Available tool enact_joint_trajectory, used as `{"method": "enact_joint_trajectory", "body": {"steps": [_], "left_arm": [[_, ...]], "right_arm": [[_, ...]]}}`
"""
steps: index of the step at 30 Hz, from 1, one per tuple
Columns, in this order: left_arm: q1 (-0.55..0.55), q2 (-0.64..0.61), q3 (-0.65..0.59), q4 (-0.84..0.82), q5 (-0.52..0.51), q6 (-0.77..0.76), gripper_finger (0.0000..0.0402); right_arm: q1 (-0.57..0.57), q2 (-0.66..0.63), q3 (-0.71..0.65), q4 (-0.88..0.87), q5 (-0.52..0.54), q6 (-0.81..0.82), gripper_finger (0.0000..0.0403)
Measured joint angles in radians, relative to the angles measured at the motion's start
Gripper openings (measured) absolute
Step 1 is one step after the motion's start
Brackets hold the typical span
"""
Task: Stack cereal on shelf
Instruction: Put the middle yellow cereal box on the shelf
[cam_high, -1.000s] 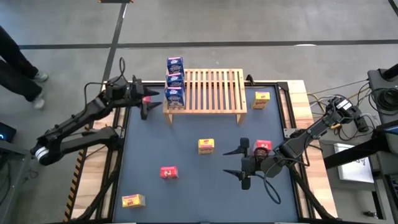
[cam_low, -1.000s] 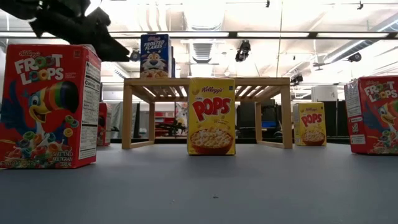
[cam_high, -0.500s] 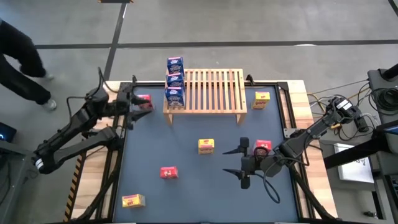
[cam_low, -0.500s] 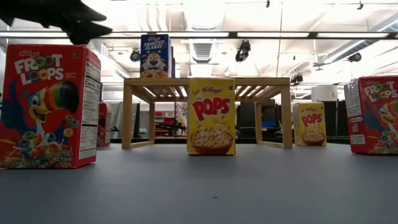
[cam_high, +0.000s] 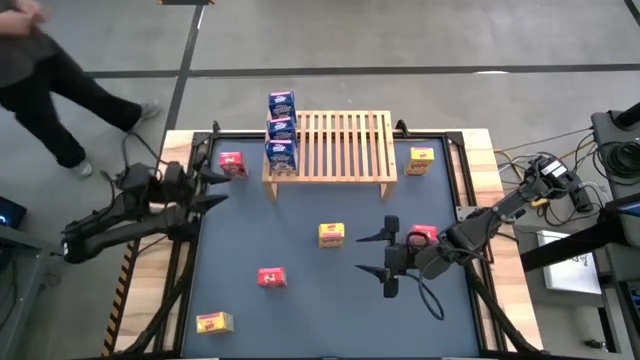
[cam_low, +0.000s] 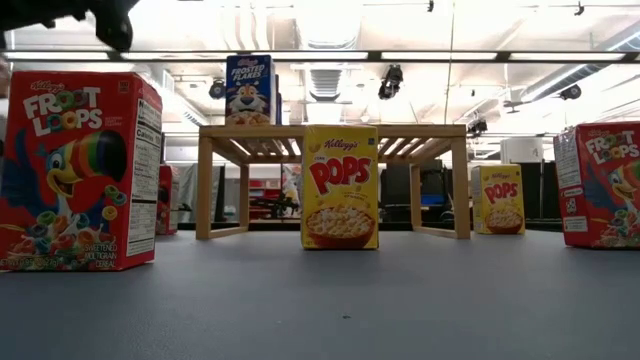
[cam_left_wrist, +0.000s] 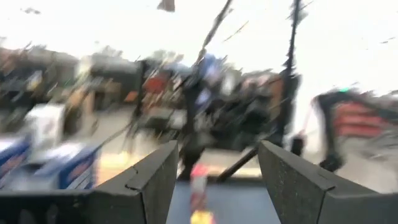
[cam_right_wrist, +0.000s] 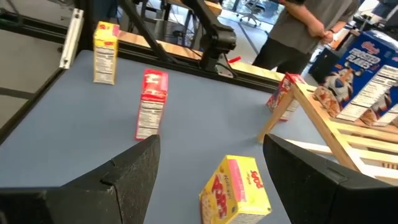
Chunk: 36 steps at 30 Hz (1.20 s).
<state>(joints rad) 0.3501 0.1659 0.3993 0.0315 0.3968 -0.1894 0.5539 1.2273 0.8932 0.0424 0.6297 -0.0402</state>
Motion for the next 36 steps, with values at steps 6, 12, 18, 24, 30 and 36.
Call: {"method": "enact_joint_trajectory", "body": {"steps": [6,12,18,24,30,36], "left_arm": [[-0.115,0.014,-0.1,0.143,-0.041,-0.009,0.0207],[-0.242,0.065,-0.144,0.216,-0.148,-0.025,0.0207],[-0.395,0.143,-0.144,0.318,-0.291,0.071,0.0207],[-0.501,0.252,-0.129,0.387,-0.429,0.155,0.0207],[-0.512,0.351,-0.097,0.418,-0.439,0.173,0.0207],[-0.513,0.469,-0.098,0.51,-0.439,0.173,0.0207]], "right_arm": [[-0.04,0.005,0.0,0.0,-0.001,0.001,0.0274],[-0.058,0.005,0.0,0.0,-0.002,-0.004,0.0274],[-0.069,0.005,0.0,0.009,-0.005,-0.025,0.0274],[-0.085,0.009,0.0,0.011,-0.009,-0.039,0.0274],[-0.169,0.018,0.0,0.022,-0.131,-0.084,0.0274],[-0.254,0.018,0.0,0.043,-0.259,-0.092,0.0274]]}}
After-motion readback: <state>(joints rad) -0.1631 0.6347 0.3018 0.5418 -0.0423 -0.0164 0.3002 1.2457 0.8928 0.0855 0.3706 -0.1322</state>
